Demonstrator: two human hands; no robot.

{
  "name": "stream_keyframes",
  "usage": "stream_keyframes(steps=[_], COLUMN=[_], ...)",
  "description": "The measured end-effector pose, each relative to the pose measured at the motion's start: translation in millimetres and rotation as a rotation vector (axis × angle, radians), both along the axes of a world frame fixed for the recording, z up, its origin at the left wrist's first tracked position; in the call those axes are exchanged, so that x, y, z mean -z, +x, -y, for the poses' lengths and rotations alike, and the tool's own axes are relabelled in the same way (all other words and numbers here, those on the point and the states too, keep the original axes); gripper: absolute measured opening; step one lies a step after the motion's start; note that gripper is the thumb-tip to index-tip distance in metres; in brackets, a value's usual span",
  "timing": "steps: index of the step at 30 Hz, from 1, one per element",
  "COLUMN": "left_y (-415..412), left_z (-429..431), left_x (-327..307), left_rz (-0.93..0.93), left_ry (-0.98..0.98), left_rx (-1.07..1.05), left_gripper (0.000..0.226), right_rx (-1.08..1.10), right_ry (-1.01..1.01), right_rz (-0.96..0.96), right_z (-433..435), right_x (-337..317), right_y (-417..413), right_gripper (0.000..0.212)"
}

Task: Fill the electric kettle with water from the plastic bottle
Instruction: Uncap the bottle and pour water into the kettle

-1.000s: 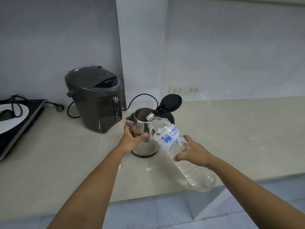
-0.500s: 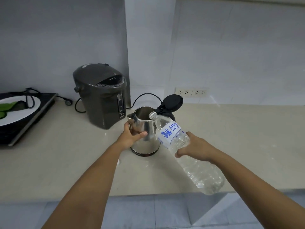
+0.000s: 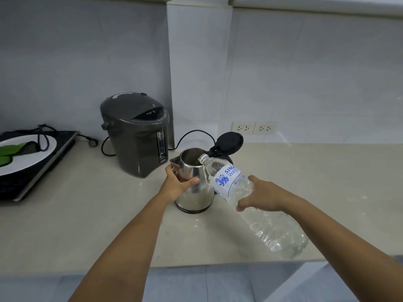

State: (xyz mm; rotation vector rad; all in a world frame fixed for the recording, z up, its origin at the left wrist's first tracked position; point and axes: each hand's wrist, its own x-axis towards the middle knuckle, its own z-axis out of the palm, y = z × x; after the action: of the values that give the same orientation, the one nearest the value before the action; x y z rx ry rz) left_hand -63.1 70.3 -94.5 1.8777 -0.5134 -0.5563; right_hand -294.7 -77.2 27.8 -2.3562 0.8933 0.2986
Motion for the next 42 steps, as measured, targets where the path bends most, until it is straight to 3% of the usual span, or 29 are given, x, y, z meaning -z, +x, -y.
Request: stream_keyframes(steps=[22,31,42], left_y=[-4,-4,-5], left_z=[0,1,2], left_x=[7,7,9], left_rz=[0.071,0.058,0.052], left_ry=[-0.022,-0.044,-0.047], left_rx=[-0.050,-0.047,-0.060], left_gripper=[0.108,0.105,0.104], right_rx=[-0.019,-0.056,-0.085], right_ry=[-0.147,-0.182,-0.186], right_rz=[-0.109,-0.145,-0.160], right_z=[-5,1,4], right_x=[-3,-8,-12], right_y=[6,9,10], right_gripper=[0.092,0.084,0.089])
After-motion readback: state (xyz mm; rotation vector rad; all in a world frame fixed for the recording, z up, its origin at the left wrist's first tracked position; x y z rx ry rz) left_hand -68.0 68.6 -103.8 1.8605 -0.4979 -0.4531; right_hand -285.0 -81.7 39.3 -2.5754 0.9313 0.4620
